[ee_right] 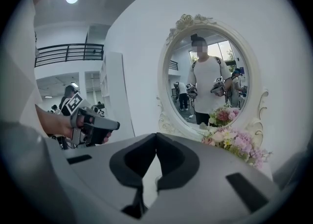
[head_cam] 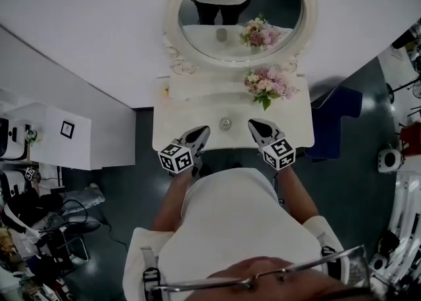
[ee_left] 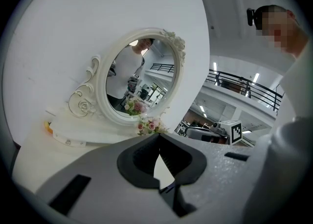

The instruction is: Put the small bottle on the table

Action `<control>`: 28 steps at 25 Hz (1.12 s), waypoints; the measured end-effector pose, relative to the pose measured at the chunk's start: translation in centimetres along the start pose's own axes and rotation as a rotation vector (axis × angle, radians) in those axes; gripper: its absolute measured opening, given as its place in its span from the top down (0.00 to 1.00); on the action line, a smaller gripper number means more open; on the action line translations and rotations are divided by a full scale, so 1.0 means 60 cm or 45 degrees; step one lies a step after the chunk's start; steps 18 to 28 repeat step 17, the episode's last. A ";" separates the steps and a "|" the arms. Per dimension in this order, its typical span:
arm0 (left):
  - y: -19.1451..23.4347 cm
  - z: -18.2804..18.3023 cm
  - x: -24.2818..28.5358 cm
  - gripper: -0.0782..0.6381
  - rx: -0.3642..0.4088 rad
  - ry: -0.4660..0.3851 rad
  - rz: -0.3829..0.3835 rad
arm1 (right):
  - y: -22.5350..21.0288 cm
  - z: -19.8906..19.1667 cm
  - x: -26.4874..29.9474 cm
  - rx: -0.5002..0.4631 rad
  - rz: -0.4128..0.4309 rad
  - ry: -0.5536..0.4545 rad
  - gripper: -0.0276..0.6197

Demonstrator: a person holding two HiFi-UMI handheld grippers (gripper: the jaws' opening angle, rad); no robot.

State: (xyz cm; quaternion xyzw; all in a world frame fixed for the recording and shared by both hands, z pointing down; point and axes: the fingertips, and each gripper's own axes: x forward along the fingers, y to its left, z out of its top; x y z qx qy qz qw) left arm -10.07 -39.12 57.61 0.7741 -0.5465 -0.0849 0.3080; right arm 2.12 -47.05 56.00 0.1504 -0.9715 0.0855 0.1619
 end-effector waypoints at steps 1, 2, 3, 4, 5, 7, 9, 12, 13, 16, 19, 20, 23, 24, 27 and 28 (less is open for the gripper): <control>0.001 0.003 0.000 0.89 0.003 -0.007 0.001 | 0.000 -0.001 0.000 -0.001 -0.002 0.003 0.95; 0.001 0.005 0.000 0.89 0.005 -0.014 0.003 | -0.001 -0.001 0.000 -0.002 -0.004 0.004 0.95; 0.002 0.008 -0.001 0.89 0.008 -0.021 0.004 | -0.001 -0.001 0.000 -0.005 -0.005 0.005 0.95; 0.002 0.010 -0.001 0.89 0.010 -0.027 0.005 | -0.002 0.000 -0.001 -0.007 -0.008 0.007 0.95; 0.002 0.012 -0.001 0.89 0.012 -0.031 0.004 | -0.003 0.000 -0.002 -0.009 -0.011 0.008 0.95; 0.001 0.015 0.000 0.89 0.015 -0.033 0.000 | -0.006 0.001 -0.004 -0.012 -0.017 0.012 0.95; 0.001 0.017 0.001 0.89 0.022 -0.028 -0.005 | -0.008 0.001 -0.005 -0.015 -0.021 0.013 0.95; 0.001 0.019 0.002 0.89 0.024 -0.026 -0.009 | -0.008 0.002 -0.006 -0.016 -0.027 0.013 0.95; 0.001 0.020 0.002 0.89 0.023 -0.028 -0.010 | -0.008 0.003 -0.006 -0.016 -0.027 0.012 0.95; -0.001 0.026 0.005 0.89 0.029 -0.036 -0.015 | -0.009 0.007 -0.004 -0.022 -0.026 0.009 0.95; -0.002 0.028 0.006 0.89 0.031 -0.039 -0.017 | -0.009 0.008 -0.003 -0.025 -0.026 0.008 0.95; -0.002 0.028 0.006 0.89 0.031 -0.039 -0.017 | -0.009 0.008 -0.003 -0.025 -0.026 0.008 0.95; -0.002 0.028 0.006 0.89 0.031 -0.039 -0.017 | -0.009 0.008 -0.003 -0.025 -0.026 0.008 0.95; -0.002 0.028 0.006 0.89 0.031 -0.039 -0.017 | -0.009 0.008 -0.003 -0.025 -0.026 0.008 0.95; -0.002 0.028 0.006 0.89 0.031 -0.039 -0.017 | -0.009 0.008 -0.003 -0.025 -0.026 0.008 0.95; -0.002 0.028 0.006 0.89 0.031 -0.039 -0.017 | -0.009 0.008 -0.003 -0.025 -0.026 0.008 0.95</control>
